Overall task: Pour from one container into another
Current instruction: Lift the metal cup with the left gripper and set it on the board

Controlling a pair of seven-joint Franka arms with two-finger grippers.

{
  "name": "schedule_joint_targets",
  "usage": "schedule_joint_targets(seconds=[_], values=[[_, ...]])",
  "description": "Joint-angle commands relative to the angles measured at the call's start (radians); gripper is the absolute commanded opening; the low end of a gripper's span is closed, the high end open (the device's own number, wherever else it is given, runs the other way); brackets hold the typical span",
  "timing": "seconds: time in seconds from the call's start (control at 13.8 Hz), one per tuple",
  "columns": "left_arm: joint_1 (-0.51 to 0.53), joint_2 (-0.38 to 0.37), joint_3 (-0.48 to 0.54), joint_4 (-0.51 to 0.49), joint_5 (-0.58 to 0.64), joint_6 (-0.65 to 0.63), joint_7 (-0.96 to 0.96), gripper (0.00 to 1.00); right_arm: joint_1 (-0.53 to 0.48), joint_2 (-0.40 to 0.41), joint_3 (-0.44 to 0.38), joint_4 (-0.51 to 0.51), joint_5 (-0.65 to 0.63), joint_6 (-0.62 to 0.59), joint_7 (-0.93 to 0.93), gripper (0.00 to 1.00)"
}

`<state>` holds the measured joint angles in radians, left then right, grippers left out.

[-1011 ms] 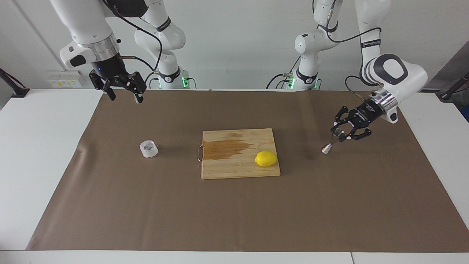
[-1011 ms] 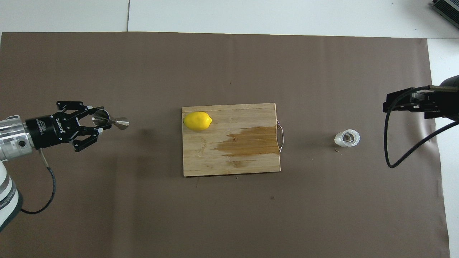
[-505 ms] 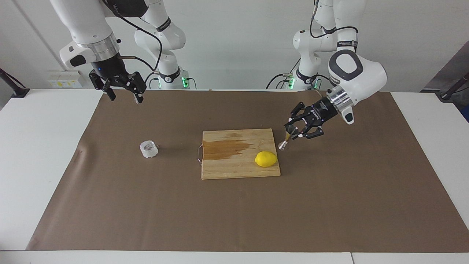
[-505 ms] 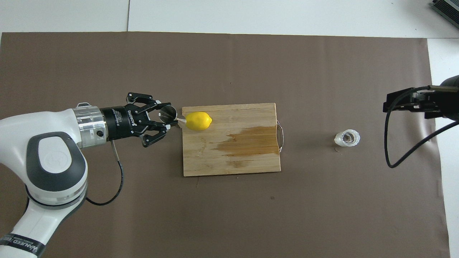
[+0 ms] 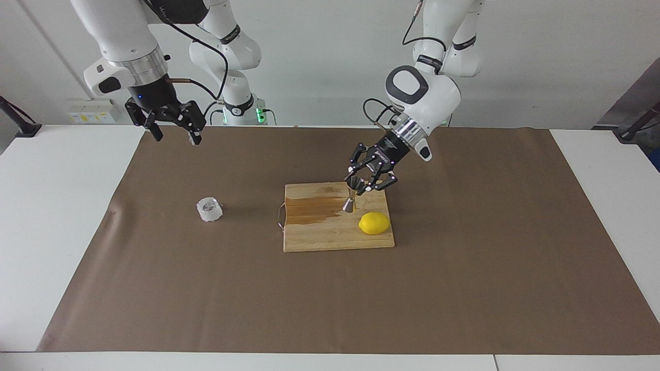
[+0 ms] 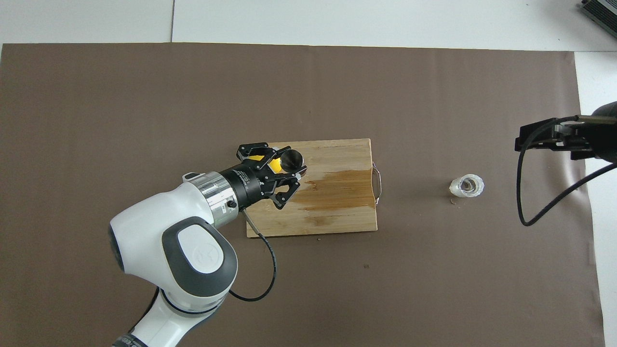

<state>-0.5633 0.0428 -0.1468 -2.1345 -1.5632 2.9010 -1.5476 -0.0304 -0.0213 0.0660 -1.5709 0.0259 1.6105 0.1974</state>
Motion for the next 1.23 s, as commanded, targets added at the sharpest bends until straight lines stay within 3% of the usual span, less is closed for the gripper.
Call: schedule_joint_targets(seconds=[0.0, 0.14, 0.51, 0.79, 0.87, 1.01, 1.08, 1.16], values=[[-0.081, 0.081, -0.016, 0.086, -0.060, 0.125, -0.016, 0.00, -0.013, -0.012, 0.011, -0.008, 0.005, -0.006, 0.016, 1.00], [-0.081, 0.167, -0.091, 0.132, -0.055, 0.226, -0.016, 0.00, -0.013, -0.012, 0.011, -0.008, 0.005, -0.008, 0.016, 1.00], [-0.082, 0.265, -0.174, 0.198, -0.049, 0.305, -0.008, 0.00, -0.014, -0.012, 0.011, -0.008, 0.005, -0.006, 0.016, 1.00], [-0.082, 0.281, -0.175, 0.203, -0.015, 0.305, -0.008, 0.01, -0.014, -0.012, 0.011, -0.008, 0.005, -0.006, 0.016, 1.00], [-0.084, 0.281, -0.175, 0.202, -0.012, 0.306, -0.008, 0.06, -0.014, -0.012, 0.011, -0.008, 0.005, -0.006, 0.016, 1.00], [-0.104, 0.281, -0.175, 0.199, -0.011, 0.313, -0.008, 0.28, -0.014, -0.012, 0.011, -0.008, 0.005, -0.006, 0.016, 1.00], [-0.102, 0.279, -0.175, 0.200, -0.011, 0.313, -0.008, 0.56, -0.014, -0.012, 0.011, -0.008, 0.005, -0.006, 0.016, 1.00], [-0.102, 0.281, -0.175, 0.200, -0.011, 0.313, -0.009, 0.71, -0.014, -0.012, 0.009, -0.008, 0.005, -0.008, 0.019, 1.00]])
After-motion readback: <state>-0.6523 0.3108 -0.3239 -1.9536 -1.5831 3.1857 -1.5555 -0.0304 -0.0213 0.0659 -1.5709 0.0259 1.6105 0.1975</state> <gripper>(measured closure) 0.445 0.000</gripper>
